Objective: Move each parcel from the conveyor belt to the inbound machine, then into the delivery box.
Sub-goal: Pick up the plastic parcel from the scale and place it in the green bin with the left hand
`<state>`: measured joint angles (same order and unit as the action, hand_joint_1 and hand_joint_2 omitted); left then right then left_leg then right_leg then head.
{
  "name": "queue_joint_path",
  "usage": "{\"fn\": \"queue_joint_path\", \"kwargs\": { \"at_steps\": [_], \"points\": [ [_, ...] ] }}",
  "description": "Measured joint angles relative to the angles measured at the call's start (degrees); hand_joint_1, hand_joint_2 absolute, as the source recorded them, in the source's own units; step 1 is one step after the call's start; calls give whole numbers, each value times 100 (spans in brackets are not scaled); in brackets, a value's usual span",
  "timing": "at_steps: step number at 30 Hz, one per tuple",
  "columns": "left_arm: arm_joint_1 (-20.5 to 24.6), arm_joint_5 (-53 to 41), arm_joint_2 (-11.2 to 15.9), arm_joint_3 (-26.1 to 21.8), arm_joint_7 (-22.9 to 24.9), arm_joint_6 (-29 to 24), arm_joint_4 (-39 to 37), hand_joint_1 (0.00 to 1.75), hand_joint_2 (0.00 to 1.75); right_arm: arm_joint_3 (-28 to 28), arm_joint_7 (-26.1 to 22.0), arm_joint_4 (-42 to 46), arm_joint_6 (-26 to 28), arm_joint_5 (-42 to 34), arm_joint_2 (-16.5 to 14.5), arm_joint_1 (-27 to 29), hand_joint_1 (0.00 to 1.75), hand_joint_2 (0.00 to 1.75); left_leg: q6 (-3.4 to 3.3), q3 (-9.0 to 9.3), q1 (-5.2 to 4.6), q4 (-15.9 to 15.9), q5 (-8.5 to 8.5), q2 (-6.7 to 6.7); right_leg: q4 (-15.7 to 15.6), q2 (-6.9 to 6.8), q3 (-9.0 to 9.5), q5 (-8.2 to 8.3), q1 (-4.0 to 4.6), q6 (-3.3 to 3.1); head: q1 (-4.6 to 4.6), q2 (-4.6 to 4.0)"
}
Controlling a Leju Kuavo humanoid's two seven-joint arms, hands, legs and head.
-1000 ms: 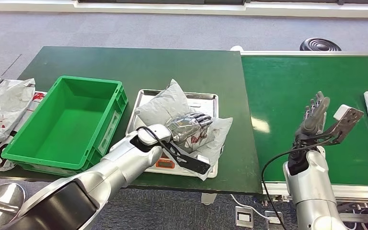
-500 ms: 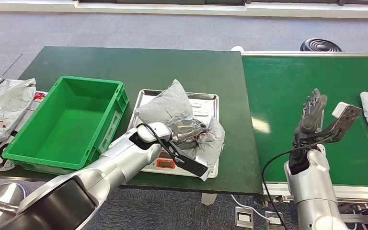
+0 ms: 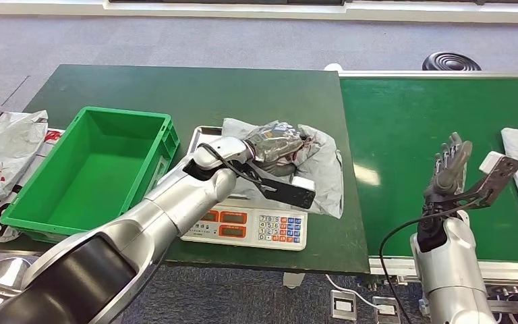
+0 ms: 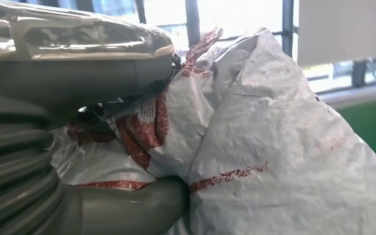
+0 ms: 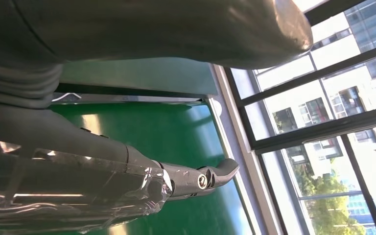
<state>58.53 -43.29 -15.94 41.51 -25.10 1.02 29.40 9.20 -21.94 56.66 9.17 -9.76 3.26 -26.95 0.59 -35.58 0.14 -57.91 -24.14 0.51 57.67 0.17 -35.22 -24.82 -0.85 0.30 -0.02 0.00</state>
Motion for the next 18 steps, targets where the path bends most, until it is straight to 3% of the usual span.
{"fn": "queue_joint_path", "kwargs": {
  "at_steps": [5, 18],
  "points": [
    [57, -195, 26, -152, 403, -680, 306, 175, 175, 0, 34, 2, -31, 60, -27, 89, 0, 0, 1, -6, 1, 2, 1, 1, 1, -1, -2, 0, 1, 0, 0, 0],
    [144, -496, 119, -311, 867, -959, 805, 175, 175, 0, 97, 2, -37, 100, -64, 66, 0, 0, 1, -11, 0, 2, 1, 3, 1, -3, -3, 0, 0, 0, 0, 0]
  ]
}}
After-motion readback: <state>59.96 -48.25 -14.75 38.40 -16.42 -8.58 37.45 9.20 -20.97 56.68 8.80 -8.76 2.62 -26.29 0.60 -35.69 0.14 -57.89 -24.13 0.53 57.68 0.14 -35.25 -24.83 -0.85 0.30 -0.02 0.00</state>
